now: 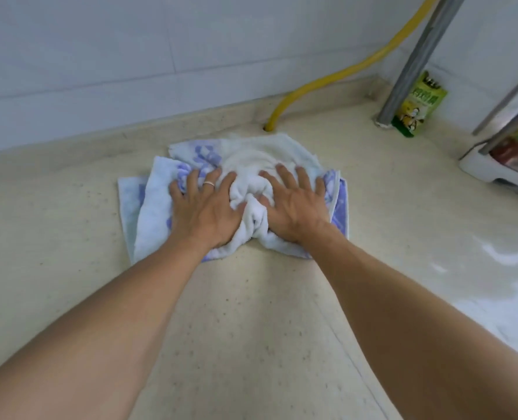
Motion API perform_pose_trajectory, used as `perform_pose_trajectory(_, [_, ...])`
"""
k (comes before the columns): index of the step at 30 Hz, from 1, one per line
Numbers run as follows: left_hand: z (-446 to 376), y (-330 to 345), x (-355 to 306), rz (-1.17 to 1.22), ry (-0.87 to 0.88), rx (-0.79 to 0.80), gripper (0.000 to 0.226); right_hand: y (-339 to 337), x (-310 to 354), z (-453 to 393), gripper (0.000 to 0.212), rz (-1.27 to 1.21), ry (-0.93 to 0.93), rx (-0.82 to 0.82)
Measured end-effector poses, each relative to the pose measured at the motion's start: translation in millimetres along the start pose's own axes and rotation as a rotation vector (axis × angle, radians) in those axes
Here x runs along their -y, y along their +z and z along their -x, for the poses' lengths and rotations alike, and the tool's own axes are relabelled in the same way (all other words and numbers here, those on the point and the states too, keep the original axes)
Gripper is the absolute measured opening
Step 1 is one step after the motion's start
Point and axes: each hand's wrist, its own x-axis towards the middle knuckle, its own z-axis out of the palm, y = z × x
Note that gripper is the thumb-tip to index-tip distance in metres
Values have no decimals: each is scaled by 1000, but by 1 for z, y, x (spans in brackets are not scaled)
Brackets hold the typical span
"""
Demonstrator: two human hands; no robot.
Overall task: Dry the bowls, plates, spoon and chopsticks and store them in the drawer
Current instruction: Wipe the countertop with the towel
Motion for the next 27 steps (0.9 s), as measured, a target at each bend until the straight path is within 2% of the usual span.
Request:
perform_pose_trajectory(3, [80,-7,-32,12,0,57,65,0,-11,85,63,-42,13,28])
perform_pose_trajectory(8, [210,-12,-84,41,10,152,71,1,-30,223,84,-66,37,69])
perform_pose_trajectory(12, [270,-18,-122,63,-52,253,96,2,-40,270,76,-67,46,82])
perform_pose_trajectory(13, [272,-18,-124,57,-71,251,96,4,-41,270,72,-71,50,73])
perform_pose_trajectory(16, [245,-16,-125,24,-80,223,78,5,-50,247,75,-44,37,99])
perform_pose_trajectory(19, [200,-13,-136,29,-60,198,81,1,-74,200,81,-1,39,112])
perform_pose_trajectory(27, [-21,6,-165,69,-95,93,69,-10,-156,-19,78,98,-23,42])
